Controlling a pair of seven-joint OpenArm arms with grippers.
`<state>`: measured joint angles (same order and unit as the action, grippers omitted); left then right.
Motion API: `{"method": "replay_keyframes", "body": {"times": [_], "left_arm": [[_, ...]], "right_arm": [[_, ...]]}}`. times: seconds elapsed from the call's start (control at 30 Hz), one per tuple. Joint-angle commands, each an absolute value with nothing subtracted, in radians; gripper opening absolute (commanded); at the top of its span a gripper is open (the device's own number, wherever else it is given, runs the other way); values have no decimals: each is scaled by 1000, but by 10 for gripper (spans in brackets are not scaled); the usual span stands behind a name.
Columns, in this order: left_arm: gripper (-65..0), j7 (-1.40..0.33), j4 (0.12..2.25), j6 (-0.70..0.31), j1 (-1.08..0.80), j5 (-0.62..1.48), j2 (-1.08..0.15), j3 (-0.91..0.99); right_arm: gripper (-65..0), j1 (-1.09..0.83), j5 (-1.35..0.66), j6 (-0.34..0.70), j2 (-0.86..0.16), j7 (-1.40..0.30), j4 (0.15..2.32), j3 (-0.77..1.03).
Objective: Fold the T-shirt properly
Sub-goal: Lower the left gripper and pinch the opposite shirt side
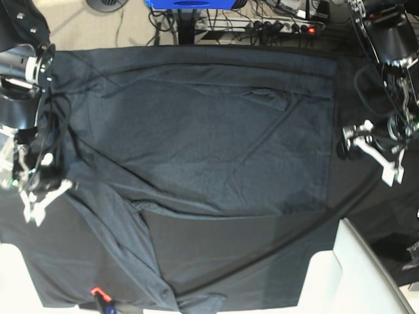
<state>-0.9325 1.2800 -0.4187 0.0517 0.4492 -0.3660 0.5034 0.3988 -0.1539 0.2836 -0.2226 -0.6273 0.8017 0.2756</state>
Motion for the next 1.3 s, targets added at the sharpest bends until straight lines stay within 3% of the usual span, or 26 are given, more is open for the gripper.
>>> {"method": "replay_keyframes", "body": {"times": [0.0,0.13,0.23,0.53,0.6,0.7,0.83,1.03,1.27], "left_arm": [[0,-914,1297,-418,90,447,-387,507],[0,-914,1264,-418,176,312,-367,506],[0,-914,1121,-420,275,246,-349,499],[-3,-746,760,-420,395,243,-346,326],[-59,-743,731,-420,398,243,-337,328],[-216,-743,731,-420,383,243,-326,328],[-362,-743,727,-420,383,243,-312,328],[-650,-746,730,-420,383,243,-317,328],[-650,-754,777,-420,355,243,-340,328]], "right_arm": [[-647,417,-162,285,-237,-622,851,278],[-645,409,-162,285,-236,-659,906,278],[-645,409,-160,285,-223,-661,908,278],[-645,409,-160,285,-225,-662,914,278],[-645,409,-162,285,-228,-662,914,278],[-645,409,-162,285,-229,-661,914,278],[-645,409,-163,285,-229,-661,914,278],[-645,409,-163,285,-229,-661,914,278],[-645,409,-162,285,-229,-661,914,278]]}}
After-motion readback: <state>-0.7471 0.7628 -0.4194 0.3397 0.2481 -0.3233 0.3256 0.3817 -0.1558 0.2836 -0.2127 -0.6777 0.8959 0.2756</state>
